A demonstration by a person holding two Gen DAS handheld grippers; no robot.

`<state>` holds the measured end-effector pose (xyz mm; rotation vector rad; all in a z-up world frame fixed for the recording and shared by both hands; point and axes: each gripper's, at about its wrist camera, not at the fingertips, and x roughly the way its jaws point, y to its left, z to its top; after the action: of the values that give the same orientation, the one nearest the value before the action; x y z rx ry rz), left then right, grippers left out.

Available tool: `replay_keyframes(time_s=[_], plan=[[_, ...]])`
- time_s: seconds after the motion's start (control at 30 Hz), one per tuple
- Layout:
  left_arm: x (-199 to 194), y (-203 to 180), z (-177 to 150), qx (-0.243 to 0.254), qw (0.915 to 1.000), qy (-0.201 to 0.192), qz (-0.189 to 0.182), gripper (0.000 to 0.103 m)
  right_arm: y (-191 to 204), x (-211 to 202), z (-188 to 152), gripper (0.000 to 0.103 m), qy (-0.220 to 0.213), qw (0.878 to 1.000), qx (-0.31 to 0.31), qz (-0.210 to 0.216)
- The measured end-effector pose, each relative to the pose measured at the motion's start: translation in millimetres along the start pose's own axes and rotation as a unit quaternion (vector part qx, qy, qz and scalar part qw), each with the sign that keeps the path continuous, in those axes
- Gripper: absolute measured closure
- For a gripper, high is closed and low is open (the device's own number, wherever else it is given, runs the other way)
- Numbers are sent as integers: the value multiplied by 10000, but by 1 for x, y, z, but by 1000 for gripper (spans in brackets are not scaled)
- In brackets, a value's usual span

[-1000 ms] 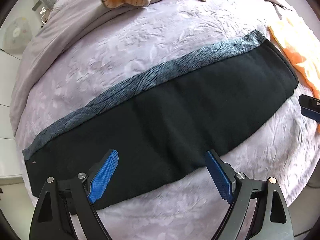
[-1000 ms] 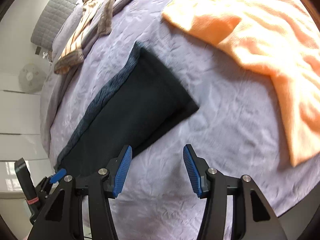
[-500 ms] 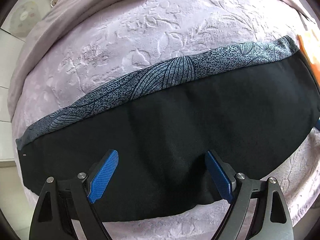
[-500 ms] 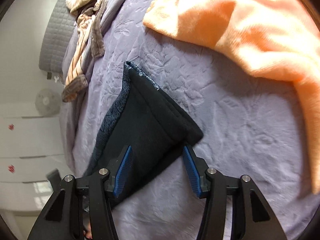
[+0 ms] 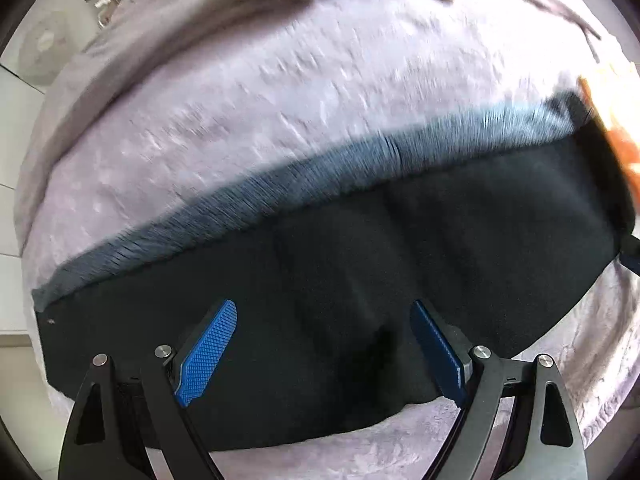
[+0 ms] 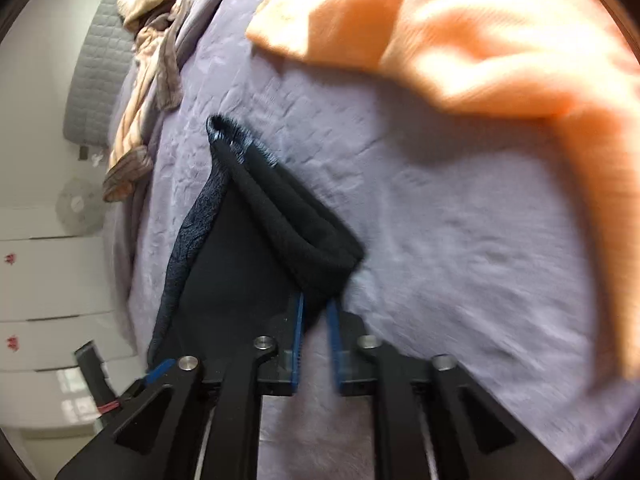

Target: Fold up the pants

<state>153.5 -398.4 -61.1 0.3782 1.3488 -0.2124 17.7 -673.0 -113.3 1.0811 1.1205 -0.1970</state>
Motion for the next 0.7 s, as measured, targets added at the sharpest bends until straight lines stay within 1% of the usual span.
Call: replay_keyframes(time_s=[0.07,0.1,0.13,0.17,0.23,0.27,0.33,0.37,0.4,0.43,0.47,0.5,0.53,0.6,0.63,0.7], plan=[[-8,13,10,-125,9996,-253,46,13,12,-20,-2,83,-295,9992,-242,-116],[-8,17,16,-181,9993,-311,56,13,21,-29,-2,83,-452,9979,-465,-83],[-6,20,23,-237,9992,-323,81,13,34,-31,0,83,-499,9959,-759,8],[-2,24,32,-321,9990,-294,137,13,48,-28,3,83,-433,9937,-1028,65],[7,27,46,-555,9978,-323,149,13,79,-8,11,83,-208,9880,-1527,82],[12,27,53,-682,9970,-350,137,13,92,5,14,83,-114,9851,-1713,102],[28,30,59,-870,9957,-278,120,13,116,36,20,83,103,9796,-2000,149],[40,36,60,-918,9954,-227,160,13,127,54,21,83,225,9768,-2122,188],[47,34,60,-930,9953,-202,206,13,137,73,21,83,365,9742,-2219,204],[53,34,60,-927,9952,-215,243,13,143,88,22,83,469,9723,-2283,185],[57,35,61,-928,9951,-239,251,13,148,106,23,83,576,9694,-2384,64],[61,38,62,-951,9948,-281,231,13,151,116,24,85,540,9672,-2480,-89],[64,42,62,-988,9945,-300,200,13,151,120,28,90,470,9663,-2526,-161],[69,58,65,-1063,9937,-320,162,13,144,119,38,90,230,9690,-2441,-301],[67,62,65,-1073,9935,-312,197,13,137,114,45,90,67,9723,-2298,-415],[62,71,67,-1097,9931,-293,295,13,122,99,60,90,-164,9798,-1936,-476]])
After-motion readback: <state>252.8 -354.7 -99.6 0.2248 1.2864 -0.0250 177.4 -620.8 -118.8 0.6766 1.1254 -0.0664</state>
